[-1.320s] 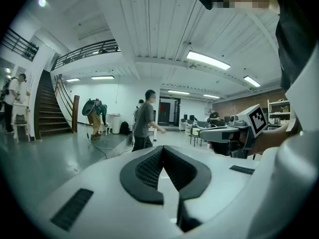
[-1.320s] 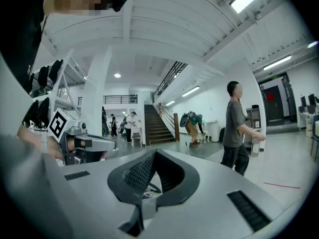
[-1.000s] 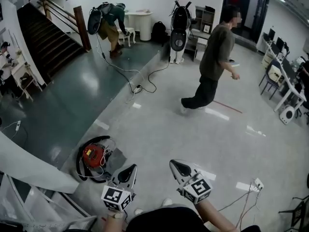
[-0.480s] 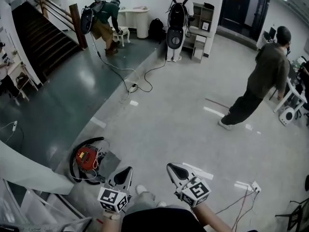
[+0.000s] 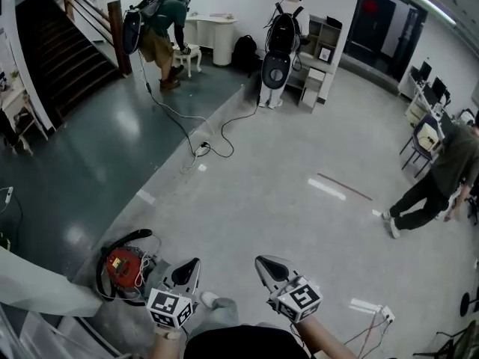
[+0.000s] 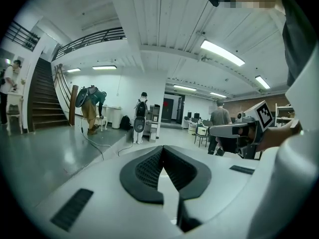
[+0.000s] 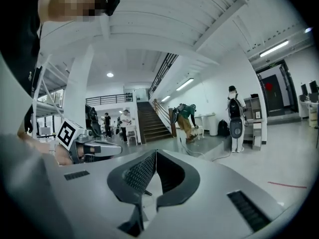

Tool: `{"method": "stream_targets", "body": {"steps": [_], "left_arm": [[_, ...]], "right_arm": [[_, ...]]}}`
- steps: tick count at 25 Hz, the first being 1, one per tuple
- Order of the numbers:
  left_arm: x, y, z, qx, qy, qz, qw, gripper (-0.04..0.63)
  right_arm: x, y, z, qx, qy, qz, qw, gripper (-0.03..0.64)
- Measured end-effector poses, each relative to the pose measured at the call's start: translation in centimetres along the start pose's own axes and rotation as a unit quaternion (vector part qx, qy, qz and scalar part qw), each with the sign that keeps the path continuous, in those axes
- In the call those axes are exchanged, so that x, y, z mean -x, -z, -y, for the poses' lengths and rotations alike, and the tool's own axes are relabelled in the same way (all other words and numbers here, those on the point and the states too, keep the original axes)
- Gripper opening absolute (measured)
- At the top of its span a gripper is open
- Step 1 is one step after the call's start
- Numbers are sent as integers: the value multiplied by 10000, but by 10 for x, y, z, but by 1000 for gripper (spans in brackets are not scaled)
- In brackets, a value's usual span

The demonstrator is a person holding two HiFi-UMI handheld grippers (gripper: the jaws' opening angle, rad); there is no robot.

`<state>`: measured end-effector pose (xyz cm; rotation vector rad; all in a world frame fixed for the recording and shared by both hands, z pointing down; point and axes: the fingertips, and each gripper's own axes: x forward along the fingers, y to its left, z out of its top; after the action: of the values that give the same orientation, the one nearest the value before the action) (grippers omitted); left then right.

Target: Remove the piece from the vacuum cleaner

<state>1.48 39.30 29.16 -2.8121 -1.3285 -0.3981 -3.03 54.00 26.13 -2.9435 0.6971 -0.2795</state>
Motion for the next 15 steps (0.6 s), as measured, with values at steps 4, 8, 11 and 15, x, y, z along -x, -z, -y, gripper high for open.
{"method": "stream_targets", "body": {"steps": [4,8,11,15], "left_arm": [[-21,-18,-66,7,-110,33,9999,18],[-21,-21,-127,168,-462,20,9988,18],[-5,-16,-164,313,-867,52,9957,18],[25,-4,-212,607,-1559,84,9859,18]], "right_arm": [[-79,-27,6,177,-235,-58,9996,29],[-148,-40,2,52,-529,-76,9986,29],[-192,-37,-9,145,-844,-261,9960,29],[-256,-30,-31,285,-1407,-554,9881,29]]}}
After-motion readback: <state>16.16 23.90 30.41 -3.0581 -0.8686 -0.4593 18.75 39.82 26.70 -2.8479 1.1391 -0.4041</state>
